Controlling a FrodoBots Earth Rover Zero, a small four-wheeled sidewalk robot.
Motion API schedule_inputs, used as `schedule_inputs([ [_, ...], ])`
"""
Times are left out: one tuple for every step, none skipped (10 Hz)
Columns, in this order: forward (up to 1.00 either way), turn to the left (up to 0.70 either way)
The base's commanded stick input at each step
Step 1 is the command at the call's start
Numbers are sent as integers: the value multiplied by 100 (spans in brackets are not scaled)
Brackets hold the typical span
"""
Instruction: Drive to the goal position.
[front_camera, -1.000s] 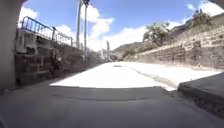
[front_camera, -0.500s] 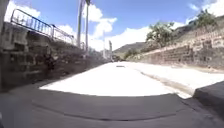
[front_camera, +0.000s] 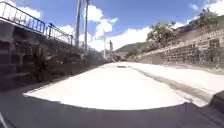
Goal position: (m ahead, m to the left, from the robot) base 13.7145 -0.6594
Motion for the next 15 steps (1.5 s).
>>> schedule_inputs([
  [100, -1],
  [100, -1],
  [100, -1],
  [100, -1],
  [100, -1],
  [100, -1],
  [100, -1],
  [100, -1],
  [100, -1],
  [100, -1],
  [100, -1],
  [100, -1],
  [100, -1],
  [100, -1],
  [100, -1],
])
